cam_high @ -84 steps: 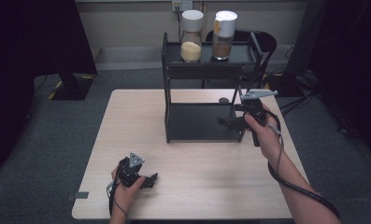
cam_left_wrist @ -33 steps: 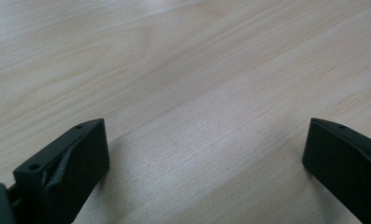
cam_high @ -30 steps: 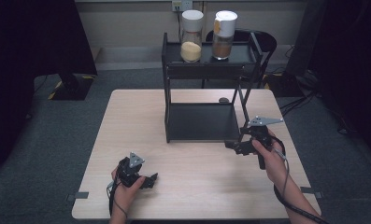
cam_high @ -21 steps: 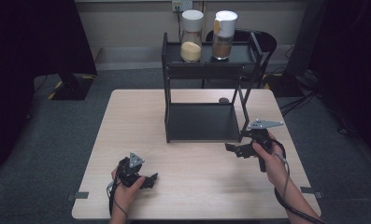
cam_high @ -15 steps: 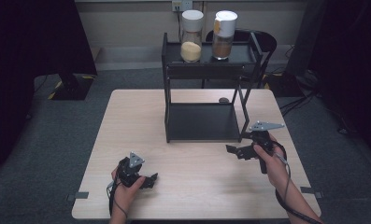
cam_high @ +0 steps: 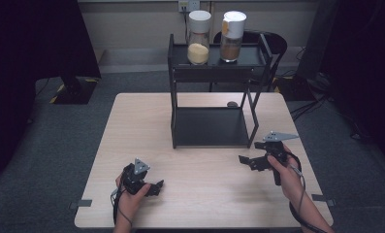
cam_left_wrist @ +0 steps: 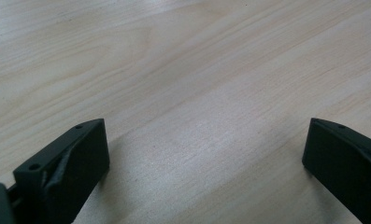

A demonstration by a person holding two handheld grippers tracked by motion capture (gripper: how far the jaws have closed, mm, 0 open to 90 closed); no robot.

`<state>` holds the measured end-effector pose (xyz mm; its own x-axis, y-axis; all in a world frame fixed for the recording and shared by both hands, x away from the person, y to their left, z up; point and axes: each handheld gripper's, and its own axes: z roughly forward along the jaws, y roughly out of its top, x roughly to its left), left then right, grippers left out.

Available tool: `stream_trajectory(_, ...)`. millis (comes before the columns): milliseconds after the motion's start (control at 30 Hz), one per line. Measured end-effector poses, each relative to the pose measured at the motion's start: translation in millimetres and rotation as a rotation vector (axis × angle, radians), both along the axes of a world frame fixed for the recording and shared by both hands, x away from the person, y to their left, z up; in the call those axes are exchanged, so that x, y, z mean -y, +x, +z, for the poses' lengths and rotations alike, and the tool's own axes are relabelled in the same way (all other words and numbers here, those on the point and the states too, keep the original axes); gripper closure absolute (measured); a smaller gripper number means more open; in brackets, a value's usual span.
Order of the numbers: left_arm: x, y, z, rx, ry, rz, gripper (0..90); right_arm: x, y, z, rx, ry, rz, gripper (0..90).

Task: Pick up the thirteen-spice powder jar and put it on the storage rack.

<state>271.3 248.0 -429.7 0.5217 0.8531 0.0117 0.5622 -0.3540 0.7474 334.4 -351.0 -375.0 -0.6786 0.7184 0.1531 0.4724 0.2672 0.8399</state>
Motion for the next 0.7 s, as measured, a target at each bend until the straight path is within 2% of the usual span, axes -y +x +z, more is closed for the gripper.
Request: stream_trajectory(700,0.0,0.0,0.0,0.000,0.000,0.000,0.0,19.9,-11.7,-17.6,-0.016,-0.013,-0.033,2.1)
